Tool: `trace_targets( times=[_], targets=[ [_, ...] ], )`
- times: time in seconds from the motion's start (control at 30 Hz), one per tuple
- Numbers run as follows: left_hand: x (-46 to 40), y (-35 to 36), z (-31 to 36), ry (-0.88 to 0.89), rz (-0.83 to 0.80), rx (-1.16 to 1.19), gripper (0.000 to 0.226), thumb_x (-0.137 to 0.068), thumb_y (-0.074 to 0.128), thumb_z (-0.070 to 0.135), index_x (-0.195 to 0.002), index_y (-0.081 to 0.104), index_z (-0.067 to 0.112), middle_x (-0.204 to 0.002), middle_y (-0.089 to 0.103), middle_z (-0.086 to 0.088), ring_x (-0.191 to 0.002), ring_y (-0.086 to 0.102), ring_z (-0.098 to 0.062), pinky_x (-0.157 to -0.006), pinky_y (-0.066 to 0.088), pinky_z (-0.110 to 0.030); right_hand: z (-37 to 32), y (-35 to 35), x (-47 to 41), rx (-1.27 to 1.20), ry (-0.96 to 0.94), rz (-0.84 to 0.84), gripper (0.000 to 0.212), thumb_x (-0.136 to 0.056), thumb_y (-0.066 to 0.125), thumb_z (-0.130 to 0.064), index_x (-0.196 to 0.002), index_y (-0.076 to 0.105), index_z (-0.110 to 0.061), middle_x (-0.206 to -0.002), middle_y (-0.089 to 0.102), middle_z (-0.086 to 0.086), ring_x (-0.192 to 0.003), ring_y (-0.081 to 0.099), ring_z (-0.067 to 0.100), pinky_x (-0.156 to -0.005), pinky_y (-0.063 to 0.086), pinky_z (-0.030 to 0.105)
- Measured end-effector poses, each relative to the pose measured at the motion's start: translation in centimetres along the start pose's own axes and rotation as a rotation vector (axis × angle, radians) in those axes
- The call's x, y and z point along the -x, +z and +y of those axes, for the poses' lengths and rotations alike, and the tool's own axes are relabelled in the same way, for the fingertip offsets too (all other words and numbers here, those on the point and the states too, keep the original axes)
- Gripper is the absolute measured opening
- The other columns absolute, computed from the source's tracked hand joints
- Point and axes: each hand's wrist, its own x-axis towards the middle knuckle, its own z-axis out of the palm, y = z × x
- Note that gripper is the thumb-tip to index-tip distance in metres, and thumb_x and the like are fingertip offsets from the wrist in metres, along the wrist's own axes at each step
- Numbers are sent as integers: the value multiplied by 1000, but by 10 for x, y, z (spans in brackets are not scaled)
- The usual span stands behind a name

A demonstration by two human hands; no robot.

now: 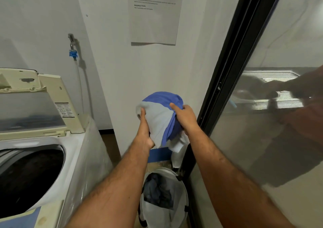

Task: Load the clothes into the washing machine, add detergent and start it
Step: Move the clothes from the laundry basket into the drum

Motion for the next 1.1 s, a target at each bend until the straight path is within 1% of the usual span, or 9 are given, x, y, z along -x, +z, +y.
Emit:
trace_targets(
  times=[0.07,0.17,0.3,0.57,0.67,0.73,0.83,0.97,1.1],
  targets=[
    [-1,2,3,13,-4,-23,82,-80,49,76,-130,58,12,-119,67,-18,-113,62,-35,-96,50,-48,0,-7,-1,205,-127,62,71,-84,62,-60,-140,45,-18,-135,49,9,-118,55,29,-82,46,33],
    [3,8,9,50,-12,-56,71,-86,46,69,-124,61,11,-113,69,-20,-105,65,-35,-85,54,-45,-1,-9,0,-83,-35,-252,74,-83,61,-65,-142,39,-25,-136,52,-2,-119,53,21,-81,47,32],
    [7,7,23,107,34,-196,61,-95,32,61,-114,65,13,-96,74,-16,-85,70,-30,-70,56,-37,16,8,-12,-364,163,-467,98,-55,77,-76,-137,50,-29,-124,69,3,-113,65,28,-93,53,51],
    [34,-47,65,238,278,-309,97,-73,21,90,-130,57,21,-122,66,-14,-107,66,-31,-98,49,-49,4,83,1,-543,95,-537,71,-64,81,-49,-124,66,-14,-115,73,10,-111,67,30,-100,51,50],
    [57,-84,81,223,503,-173,89,-80,12,84,-118,56,15,-104,65,-10,-92,64,-28,-90,50,-47,-3,112,11,-559,158,-642,55,-78,74,-45,-123,67,-14,-117,72,10,-110,67,29,-102,50,49],
    [69,-113,85,148,576,-81,97,-76,16,88,-130,47,14,-117,57,-12,-107,57,-34,-87,49,-56,-10,129,19,-591,210,-711,47,-84,69,-43,-121,68,-14,-116,72,10,-108,68,27,-99,51,45],
    [81,-148,96,139,541,71,114,-60,25,97,-139,44,17,-140,47,-13,-122,51,-41,-81,50,-65,-20,161,31,-590,254,-777,47,-84,68,-46,-120,68,-15,-117,72,8,-109,66,26,-97,52,43],
    [91,-180,123,224,493,204,112,-60,29,96,-136,51,16,-129,61,-16,-118,58,-39,-104,42,-56,-27,214,47,-506,206,-820,53,-77,74,-48,-120,69,-18,-116,73,8,-113,66,27,-105,47,50],
    [108,-223,156,292,387,221,103,-65,29,93,-128,58,17,-124,65,-15,-115,61,-37,-103,42,-55,-32,274,66,-457,128,-794,58,-72,78,-47,-122,67,-21,-115,74,4,-110,68,24,-103,49,50]
  ],
)
